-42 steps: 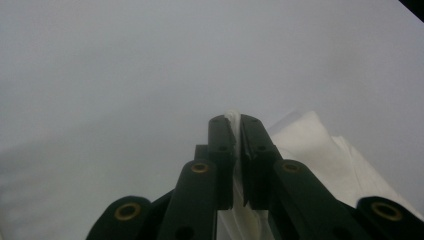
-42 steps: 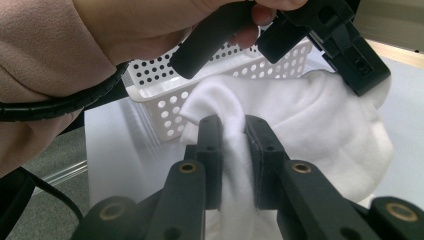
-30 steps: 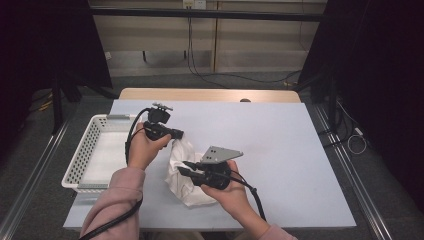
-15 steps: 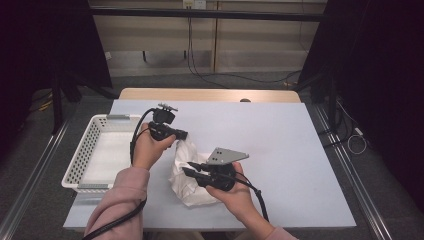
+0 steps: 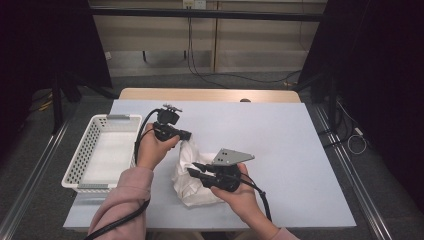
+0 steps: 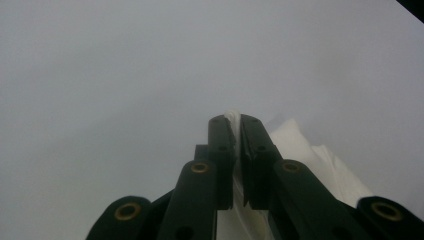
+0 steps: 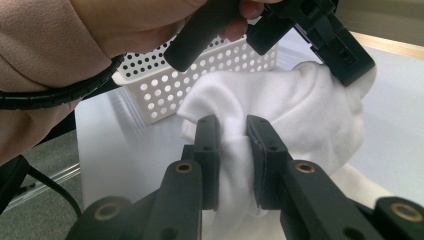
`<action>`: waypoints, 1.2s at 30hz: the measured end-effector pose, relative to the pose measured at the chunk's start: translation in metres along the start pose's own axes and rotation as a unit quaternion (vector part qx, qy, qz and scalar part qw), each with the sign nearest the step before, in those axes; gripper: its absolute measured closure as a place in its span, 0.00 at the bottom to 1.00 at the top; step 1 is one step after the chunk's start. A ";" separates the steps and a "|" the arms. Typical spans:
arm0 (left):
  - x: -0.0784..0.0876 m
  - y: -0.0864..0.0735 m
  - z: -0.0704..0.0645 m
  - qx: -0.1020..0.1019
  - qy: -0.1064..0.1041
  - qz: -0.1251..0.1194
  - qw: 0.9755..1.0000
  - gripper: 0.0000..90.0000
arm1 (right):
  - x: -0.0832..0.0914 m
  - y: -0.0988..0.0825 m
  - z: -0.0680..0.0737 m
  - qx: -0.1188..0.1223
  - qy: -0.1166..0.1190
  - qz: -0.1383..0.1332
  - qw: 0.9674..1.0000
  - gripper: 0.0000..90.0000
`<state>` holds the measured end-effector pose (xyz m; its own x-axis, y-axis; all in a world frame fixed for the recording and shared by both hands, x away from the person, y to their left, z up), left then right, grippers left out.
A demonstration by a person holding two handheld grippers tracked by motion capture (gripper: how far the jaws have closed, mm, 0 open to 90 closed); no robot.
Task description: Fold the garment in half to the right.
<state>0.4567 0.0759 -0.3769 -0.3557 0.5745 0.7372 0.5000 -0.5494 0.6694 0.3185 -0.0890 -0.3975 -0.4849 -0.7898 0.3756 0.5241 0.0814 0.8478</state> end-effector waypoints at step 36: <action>-0.012 0.013 -0.014 -0.015 -0.009 -0.002 1.000 0.94 | 0.017 -0.008 -0.009 -0.002 -0.007 -0.001 1.000 0.85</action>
<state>0.4565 0.0539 -0.3755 -0.3433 0.5873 0.7329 0.4747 -0.5648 0.6750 0.3128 -0.1086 -0.4013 -0.4960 -0.7815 0.3785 0.5251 0.0772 0.8476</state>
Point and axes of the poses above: each handheld gripper's, and its own axes: x roughly backward along the jaws, y roughly out of its top, z roughly to its left, the point moved 2 cm from there along -x, roughly forward along the jaws, and after that the axes turned 13 degrees about -x, right-handed, at the moved point
